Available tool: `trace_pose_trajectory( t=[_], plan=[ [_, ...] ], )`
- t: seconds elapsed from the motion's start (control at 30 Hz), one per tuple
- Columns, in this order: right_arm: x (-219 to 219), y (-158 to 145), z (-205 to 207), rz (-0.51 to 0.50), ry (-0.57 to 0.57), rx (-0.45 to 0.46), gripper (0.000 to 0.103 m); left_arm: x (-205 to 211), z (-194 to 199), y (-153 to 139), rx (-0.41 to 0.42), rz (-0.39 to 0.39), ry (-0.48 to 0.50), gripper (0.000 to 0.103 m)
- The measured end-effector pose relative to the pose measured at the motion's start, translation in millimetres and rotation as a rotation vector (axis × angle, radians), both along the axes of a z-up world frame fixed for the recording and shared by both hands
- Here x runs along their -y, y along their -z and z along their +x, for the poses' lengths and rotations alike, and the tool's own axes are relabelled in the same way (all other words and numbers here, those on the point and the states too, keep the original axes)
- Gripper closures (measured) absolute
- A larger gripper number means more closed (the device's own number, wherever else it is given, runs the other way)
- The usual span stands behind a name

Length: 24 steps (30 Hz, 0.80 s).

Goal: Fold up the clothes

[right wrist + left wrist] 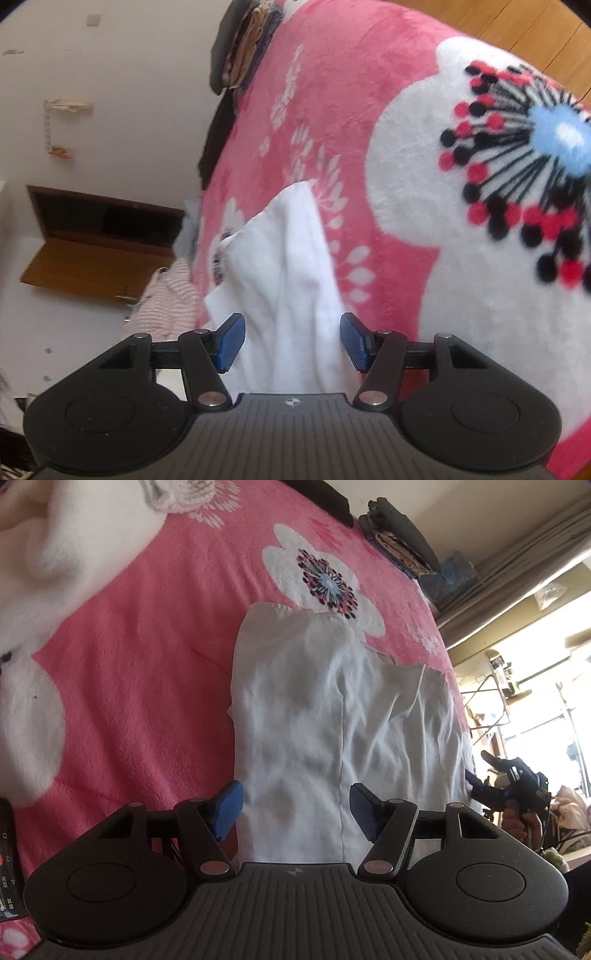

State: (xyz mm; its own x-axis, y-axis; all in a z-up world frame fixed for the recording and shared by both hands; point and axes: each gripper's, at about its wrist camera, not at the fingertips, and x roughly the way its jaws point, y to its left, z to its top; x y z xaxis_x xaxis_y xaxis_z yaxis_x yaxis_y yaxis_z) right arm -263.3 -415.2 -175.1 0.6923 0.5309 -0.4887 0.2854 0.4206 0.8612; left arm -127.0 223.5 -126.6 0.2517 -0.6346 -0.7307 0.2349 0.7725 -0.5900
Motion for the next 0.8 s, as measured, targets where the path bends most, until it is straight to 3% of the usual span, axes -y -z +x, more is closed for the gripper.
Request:
trace_pose_trajectory(
  t=[0.37, 0.57, 0.7, 0.77, 0.8],
  plan=[
    [-6.5, 4.6, 0.8, 0.052, -0.112, -0.011, 0.043, -0.2, -8.3, -2.8, 0.013, 0.023, 0.04, 0.039],
    [-2.6, 6.8, -14.2, 0.063, -0.118, -0.031, 0.045, -0.9, -13.0, -4.8, 0.022, 0.035, 0.071, 0.039],
    [-13.4, 6.6, -15.3, 0.021, -0.21, -0.056, 0.053, -1.1, -21.2, -7.8, 0.035, 0.05, 0.111, 0.039],
    [-16.2, 7.2, -17.4, 0.002, -0.234, -0.072, 0.064, -0.7, -26.2, -9.1, 0.041, 0.056, 0.139, 0.039],
    [-17.0, 7.6, -19.3, -0.001, -0.243, -0.073, 0.074, 0.0, -28.8, -9.5, 0.044, 0.058, 0.156, 0.039]
  ],
)
